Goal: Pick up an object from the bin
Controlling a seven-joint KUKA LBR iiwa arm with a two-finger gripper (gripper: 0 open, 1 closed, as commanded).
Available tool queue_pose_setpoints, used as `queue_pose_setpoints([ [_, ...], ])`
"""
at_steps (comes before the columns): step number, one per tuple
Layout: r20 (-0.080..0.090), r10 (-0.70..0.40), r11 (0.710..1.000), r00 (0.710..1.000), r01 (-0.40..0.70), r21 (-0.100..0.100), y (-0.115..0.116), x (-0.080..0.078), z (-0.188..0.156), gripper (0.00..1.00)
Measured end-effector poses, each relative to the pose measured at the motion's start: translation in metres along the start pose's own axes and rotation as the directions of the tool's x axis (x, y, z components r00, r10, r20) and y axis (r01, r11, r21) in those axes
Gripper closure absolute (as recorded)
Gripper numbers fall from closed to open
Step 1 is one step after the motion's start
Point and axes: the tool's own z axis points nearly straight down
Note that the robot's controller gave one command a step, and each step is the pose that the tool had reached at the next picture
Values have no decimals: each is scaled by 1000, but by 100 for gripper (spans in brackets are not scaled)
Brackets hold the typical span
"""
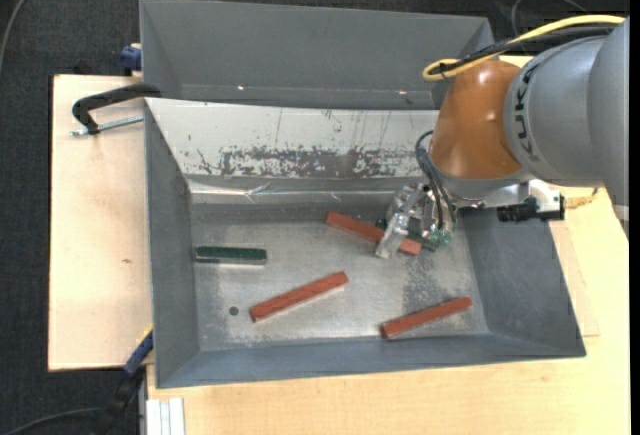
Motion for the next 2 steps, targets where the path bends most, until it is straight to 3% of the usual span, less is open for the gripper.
queue_pose_setpoints([
  [2, -2, -2, 1000, 1000, 2, 1, 1, -3, -11, 100],
])
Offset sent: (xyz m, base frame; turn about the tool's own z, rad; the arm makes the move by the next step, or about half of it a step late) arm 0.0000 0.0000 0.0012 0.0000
